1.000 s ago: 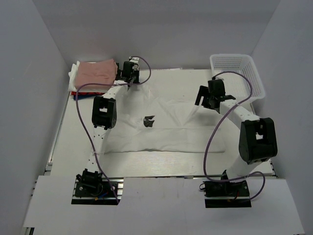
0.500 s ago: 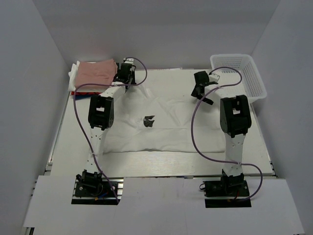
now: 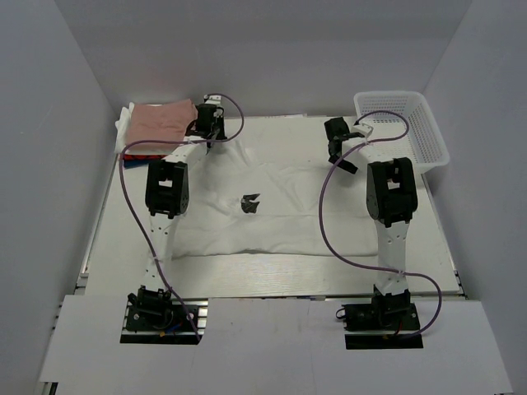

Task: Fold and stack the t-shirts
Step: Grap the side of the flattened tshirt furthest away from the robot with both arms, then fold the other side of the tshirt into a rectangle

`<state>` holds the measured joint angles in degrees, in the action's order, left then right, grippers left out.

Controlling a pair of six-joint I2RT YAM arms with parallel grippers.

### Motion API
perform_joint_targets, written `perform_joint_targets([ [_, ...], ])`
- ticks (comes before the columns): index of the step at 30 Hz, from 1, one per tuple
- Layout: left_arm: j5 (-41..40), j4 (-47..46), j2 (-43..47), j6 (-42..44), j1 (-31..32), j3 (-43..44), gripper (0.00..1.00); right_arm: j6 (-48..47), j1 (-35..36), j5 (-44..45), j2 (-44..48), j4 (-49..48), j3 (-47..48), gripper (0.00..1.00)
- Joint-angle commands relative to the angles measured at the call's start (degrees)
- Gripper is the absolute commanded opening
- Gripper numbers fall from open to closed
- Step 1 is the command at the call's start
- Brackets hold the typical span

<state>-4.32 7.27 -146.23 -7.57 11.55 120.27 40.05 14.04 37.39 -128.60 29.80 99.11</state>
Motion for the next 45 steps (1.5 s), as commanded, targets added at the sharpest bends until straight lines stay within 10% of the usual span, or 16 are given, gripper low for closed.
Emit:
perform_joint_targets([
  [1,2.3,-1.73,9.55,0.28,-0.39,-0.73,0.0,1.17,0.02,3.48,0.62,1.75,-0.14,0.59],
  [9,3.53,-12.0,23.5,0.89,-0.39,-19.7,0.0,-0.32,0.2,6.82,3.87,1.05,-1.91,0.0],
  [35,-5.43,-13.08,81.61,-25.45,0.84,-85.61,0.0,-6.3,2.83,7.35,31.21,-11.25,-34.41,0.0],
  [45,-6.05,-3.23,90.5,-32.41,0.84,-95.04,0.0,-5.16,2.92,2.79,36.13,-11.88,-43.99,0.0],
])
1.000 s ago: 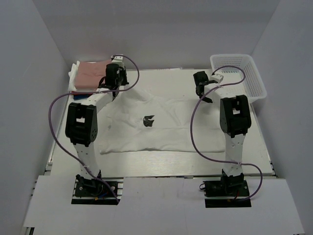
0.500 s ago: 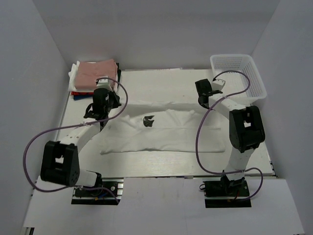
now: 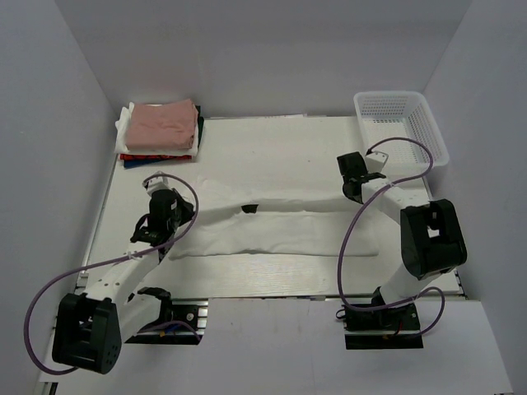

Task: Fold and stack the t-shirts
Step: Fold the other side of the tshirt into a rectangle, then rotate the tshirt 90 degrees

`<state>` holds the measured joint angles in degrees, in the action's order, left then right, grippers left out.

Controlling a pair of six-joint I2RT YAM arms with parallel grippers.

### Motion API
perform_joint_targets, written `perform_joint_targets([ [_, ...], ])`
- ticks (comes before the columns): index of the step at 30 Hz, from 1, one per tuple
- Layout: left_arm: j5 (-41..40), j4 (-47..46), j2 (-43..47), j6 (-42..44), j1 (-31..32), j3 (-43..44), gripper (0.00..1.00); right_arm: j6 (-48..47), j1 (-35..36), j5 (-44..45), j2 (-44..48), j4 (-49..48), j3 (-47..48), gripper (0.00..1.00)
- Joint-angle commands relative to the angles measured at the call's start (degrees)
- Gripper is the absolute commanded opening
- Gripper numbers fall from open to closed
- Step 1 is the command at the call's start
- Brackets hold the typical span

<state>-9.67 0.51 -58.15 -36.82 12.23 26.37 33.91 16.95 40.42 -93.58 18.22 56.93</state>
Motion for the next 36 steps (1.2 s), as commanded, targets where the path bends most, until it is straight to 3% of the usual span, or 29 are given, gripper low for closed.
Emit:
perform_joint_targets([
  [1,0.69,4.92,3.56,-3.78,0.16,-1.75,0.0,1.76,-0.07,-1.82,1.47,-0.29,-2.95,0.08],
  [4,1.23,9.66,4.36,-5.27,0.16,-2.29,0.0,2.65,0.01,-2.54,2.26,1.02,-5.5,0.13],
  [6,3.07,17.1,4.89,-6.06,0.16,-0.01,0.15,2.75,-0.16,-3.59,5.06,2.34,-7.69,0.32],
  [7,4.47,19.76,4.89,-6.07,0.16,2.0,0.39,2.57,-0.08,-3.51,6.29,3.31,-8.49,0.44],
  [9,8.5,24.6,4.89,-4.76,0.16,4.47,0.63,2.39,-0.25,-3.77,11.83,4.45,-10.86,0.9],
  [10,9.49,29.06,4.89,-4.75,0.16,6.48,0.98,2.47,-0.25,-3.69,13.15,6.29,-11.13,0.9],
  [14,12.48,33.06,2.96,-6.16,0.16,9.48,1.0,-0.85,0.1,-7.98,22.8,4.64,-13.42,0.9],
  [17,13.71,25.72,0.59,-4.85,0.16,10.02,1.0,-7.08,0.19,-19.48,24.49,-6.73,-14.82,0.9],
  [18,15.37,23.42,-2.38,-4.32,0.16,10.71,1.0,-9.02,0.1,-27.6,24.24,-8.97,-14.91,0.9],
  [24,23.81,12.58,-19.87,-1.24,0.69,21.06,1.0,-12.73,0.8,-46.47,11.15,-24.36,-11.67,0.9],
  [31,21.72,12.05,-36.67,-0.27,0.69,25.4,1.0,-12.29,0.37,-43.95,1.04,-22.18,-8.67,0.9],
  [36,19.16,14.86,-51.67,0.34,0.69,36.97,1.0,-11.14,1.41,-43.33,4.36,-19.46,-15.6,0.9],
])
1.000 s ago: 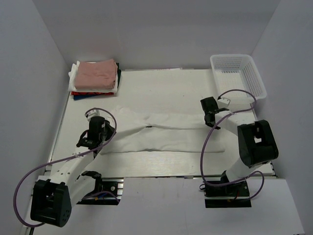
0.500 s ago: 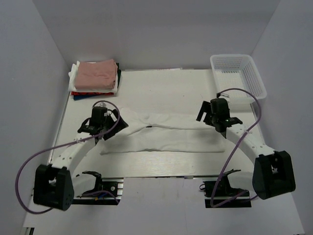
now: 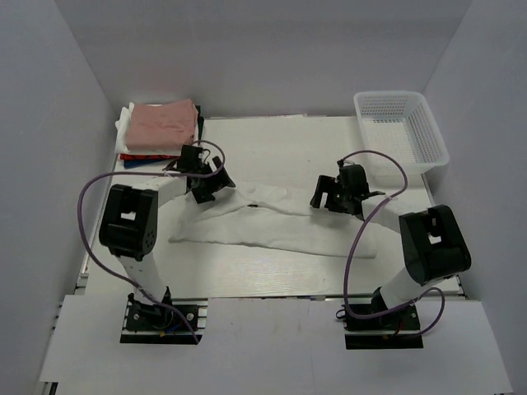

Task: Fold and stack the t-shirts
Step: Rotate the tshirt 90 degrees

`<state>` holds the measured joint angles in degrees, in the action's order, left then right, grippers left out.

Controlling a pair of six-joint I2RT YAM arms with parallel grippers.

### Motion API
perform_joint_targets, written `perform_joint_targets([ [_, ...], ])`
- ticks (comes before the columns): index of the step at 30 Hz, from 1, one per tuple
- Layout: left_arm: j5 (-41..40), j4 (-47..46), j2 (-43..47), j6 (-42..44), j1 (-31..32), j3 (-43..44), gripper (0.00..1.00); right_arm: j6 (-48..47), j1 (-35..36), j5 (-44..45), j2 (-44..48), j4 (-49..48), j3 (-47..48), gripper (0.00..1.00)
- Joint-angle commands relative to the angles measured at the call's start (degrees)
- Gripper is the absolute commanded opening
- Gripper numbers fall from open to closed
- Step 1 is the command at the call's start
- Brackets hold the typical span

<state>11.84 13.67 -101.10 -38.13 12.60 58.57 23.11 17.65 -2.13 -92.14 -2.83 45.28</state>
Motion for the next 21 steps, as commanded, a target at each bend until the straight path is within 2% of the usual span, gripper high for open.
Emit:
perform_joint_targets([
  [1,-0.78,1.71,-10.94,2.52,0.32,7.33,1.0,-0.35,1.15,-0.94,3.8,2.64,-4.84,0.9],
  [5,5.82,-4.7,-19.72,4.91,1.37,20.33,1.0,-3.69,6.33,-2.78,9.25,8.18,-9.23,0.9],
  [7,6.45,-4.18,-28.77,4.91,1.99,32.01,1.0,-4.22,11.24,-7.95,10.13,10.37,-11.08,0.9],
  [8,6.45,-3.66,-32.28,4.91,2.6,41.27,1.0,-4.13,14.4,-8.85,10.4,10.74,-11.17,0.9],
  [10,7.4,-1.21,-44.05,4.91,3.13,52.03,1.0,-5.36,17.75,-13.14,10.31,12.22,-10.83,0.9],
  [11,8.28,-0.58,-48.36,4.3,3.13,63.92,1.0,-6.06,22.29,-14.47,10.31,12.15,-10.56,0.9],
  [12,9.25,-0.58,-52.84,3.77,3.83,69.96,1.0,-10.67,23.73,-17.61,9.79,12.32,-10.21,0.9],
  [13,13.17,-2.23,-60.98,2.37,4.36,75.33,1.0,-12.29,25.14,-21.39,9.35,12.76,-9.08,0.9],
  [14,15.3,-3.9,-64.36,0.7,4.36,83.21,1.0,-14.57,28.46,-23.08,8.13,13.11,-8.46,0.9],
  [16,18.56,-9.86,-67.29,-3.77,4.89,84.0,1.0,-17.83,29.72,-30.35,5.48,15.56,-5.75,0.9],
  [18,16.83,-17.87,-66.08,-8.01,4.89,78.12,1.0,-19.68,32.0,-32.49,3.82,16.01,-4.5,0.9],
  [21,14.1,-22.02,-66.07,-9.24,5.42,77.4,1.0,-22.67,33.41,-34.16,3.02,17.86,-2.04,0.9],
])
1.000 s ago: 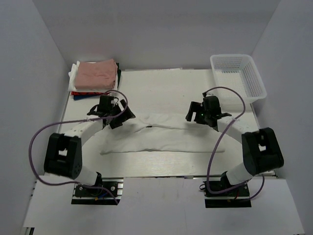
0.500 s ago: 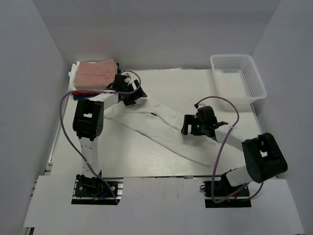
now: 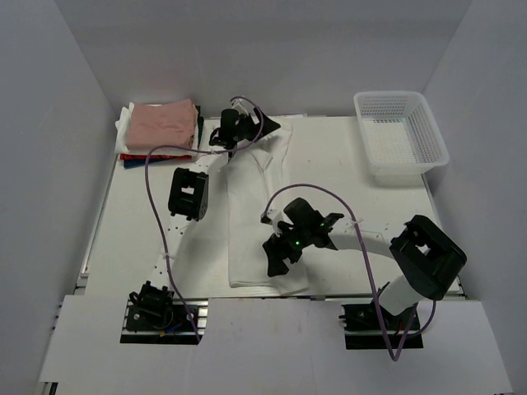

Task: Fold and stack the t-shirts
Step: Rotate the tshirt 90 degrees

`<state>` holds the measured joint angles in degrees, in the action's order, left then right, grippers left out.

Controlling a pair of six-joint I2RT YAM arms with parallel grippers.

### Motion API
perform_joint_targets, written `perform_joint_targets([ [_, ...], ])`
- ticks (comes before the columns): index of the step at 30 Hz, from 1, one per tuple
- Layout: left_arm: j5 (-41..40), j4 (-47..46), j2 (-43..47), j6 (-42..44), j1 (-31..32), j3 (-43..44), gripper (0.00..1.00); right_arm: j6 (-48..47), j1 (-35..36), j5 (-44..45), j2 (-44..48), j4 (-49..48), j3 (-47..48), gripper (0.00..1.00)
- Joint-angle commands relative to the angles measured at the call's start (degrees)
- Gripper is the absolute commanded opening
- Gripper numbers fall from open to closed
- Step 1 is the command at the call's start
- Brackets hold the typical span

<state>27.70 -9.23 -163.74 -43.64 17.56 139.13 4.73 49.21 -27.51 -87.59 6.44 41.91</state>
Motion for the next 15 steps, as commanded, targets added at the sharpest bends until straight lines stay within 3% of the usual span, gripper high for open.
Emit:
perform_joint_targets([
  [1,-1.78,0.36,-4.47,-3.74,0.46,-2.03,1.0,-6.21,2.11,-8.7,-1.44,8.94,1.68,0.9],
  [7,-5.73,-5.44,-5.36,-4.44,1.6,1.31,1.0,-7.02,3.79,-8.0,-0.48,10.53,4.84,0.9],
  [11,-5.73,-2.99,-0.63,-1.37,1.6,1.32,1.0,-5.18,3.96,-4.42,3.72,6.5,6.69,0.9],
  [15,-3.9,3.66,9.73,3.81,1.6,-0.08,1.0,-3.06,3.96,-3.52,9.09,1.22,7.05,0.9],
])
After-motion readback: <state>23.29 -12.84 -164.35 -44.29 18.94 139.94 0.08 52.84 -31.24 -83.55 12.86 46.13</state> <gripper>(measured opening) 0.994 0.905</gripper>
